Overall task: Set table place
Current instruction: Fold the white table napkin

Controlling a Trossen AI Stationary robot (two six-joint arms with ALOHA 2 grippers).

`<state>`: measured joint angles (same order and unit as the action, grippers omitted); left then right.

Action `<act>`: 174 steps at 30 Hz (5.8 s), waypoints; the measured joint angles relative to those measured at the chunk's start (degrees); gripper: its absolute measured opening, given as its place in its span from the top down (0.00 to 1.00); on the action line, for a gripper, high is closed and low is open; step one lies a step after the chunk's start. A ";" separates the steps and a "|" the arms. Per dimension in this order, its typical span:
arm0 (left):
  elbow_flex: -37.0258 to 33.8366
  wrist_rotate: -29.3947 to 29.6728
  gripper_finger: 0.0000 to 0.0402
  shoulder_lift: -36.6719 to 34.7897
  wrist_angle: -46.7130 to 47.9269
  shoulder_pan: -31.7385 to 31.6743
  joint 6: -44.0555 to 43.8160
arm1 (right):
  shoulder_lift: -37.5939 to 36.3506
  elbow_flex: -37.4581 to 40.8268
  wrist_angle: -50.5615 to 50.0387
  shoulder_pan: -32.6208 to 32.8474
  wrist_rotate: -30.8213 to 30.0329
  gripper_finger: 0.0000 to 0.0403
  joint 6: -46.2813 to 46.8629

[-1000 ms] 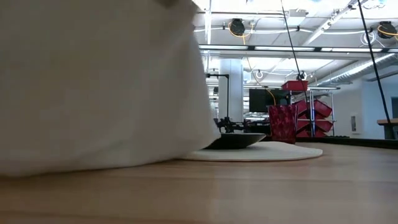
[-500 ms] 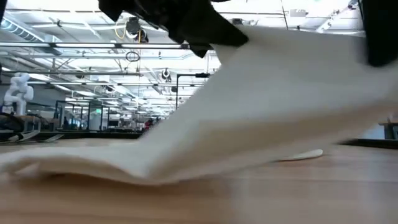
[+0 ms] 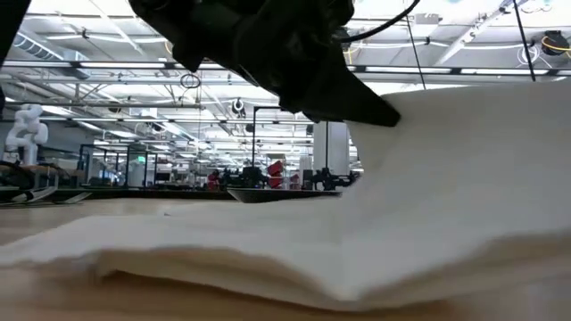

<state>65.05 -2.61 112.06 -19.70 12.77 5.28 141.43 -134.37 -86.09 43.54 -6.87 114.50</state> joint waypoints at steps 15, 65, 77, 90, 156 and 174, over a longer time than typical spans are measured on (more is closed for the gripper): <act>3.56 -0.42 0.70 -1.18 6.93 -1.62 5.34 | 0.00 0.00 -3.25 1.86 1.22 0.97 3.52; -36.21 10.62 0.65 -34.17 10.33 9.12 -12.09 | -41.49 64.54 31.97 -22.84 -0.16 0.64 -70.55; -36.21 12.20 0.65 -34.15 8.98 9.12 -12.46 | -42.37 74.32 47.76 -27.07 7.26 0.64 -76.00; -36.21 13.66 0.65 -34.15 7.56 9.12 -12.46 | -42.21 74.35 45.57 -26.59 9.05 0.72 -76.81; -36.21 13.63 0.65 -34.13 7.21 9.12 -13.99 | -51.31 80.19 47.36 -21.72 5.50 1.00 -60.16; -36.21 13.62 0.65 -34.13 6.69 9.12 -13.92 | -52.02 80.21 20.89 -21.30 3.67 0.99 -49.14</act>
<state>28.84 11.00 77.93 -13.01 21.89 -8.64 89.41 -54.15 -65.20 22.24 -3.21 65.36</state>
